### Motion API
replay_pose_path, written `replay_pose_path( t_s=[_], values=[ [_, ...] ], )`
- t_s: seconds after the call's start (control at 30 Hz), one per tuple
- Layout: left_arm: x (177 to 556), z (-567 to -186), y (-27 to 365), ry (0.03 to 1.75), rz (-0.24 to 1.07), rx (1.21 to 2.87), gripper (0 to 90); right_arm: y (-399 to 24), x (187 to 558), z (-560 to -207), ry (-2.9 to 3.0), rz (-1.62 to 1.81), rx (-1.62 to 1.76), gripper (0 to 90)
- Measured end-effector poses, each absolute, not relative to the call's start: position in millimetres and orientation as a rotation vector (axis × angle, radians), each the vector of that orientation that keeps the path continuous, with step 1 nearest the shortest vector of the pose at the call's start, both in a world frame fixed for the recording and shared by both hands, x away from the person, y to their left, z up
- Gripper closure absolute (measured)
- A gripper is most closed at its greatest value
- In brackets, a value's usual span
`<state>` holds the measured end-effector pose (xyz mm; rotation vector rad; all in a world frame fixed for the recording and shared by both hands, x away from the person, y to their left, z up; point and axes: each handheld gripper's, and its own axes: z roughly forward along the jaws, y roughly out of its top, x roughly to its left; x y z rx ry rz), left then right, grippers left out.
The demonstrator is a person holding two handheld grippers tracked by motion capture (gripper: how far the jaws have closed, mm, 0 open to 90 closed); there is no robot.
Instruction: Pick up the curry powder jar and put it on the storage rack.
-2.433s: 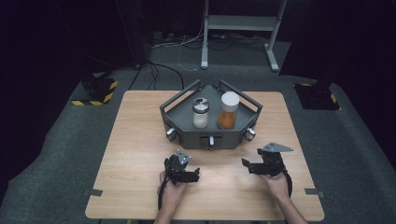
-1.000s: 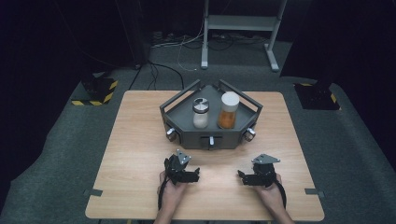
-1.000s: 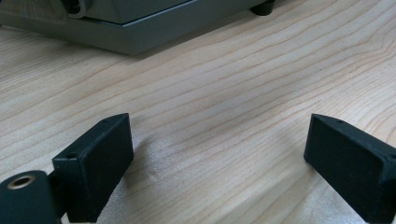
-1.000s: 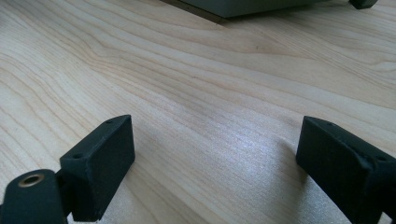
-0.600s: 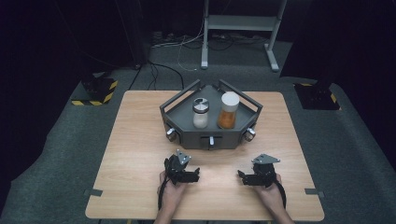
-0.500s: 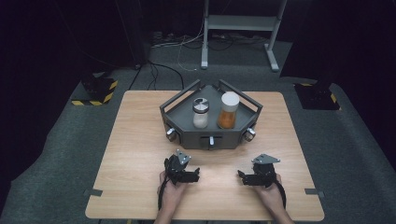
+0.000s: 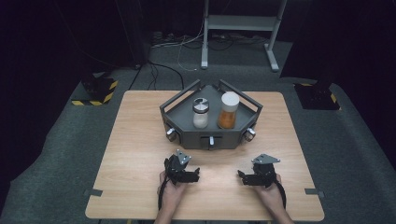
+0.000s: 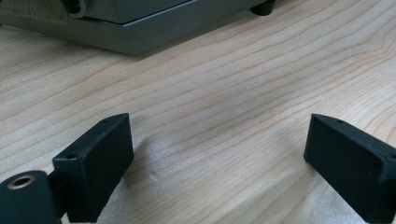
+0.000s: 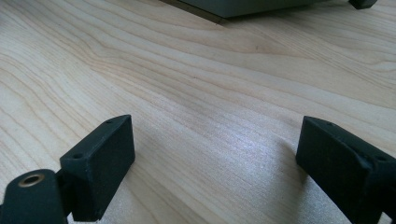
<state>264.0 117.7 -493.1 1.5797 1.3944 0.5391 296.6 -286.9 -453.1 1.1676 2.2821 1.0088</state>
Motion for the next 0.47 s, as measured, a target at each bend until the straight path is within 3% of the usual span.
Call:
replay_pose_path(
  t_s=[0.47],
  values=[
    [263.9, -493.1, 117.6, 1.395, 0.539, 1.579, 8.2, -286.9, 296.6, -453.2, 2.282, 1.009, 1.168, 11.2]
  ],
)
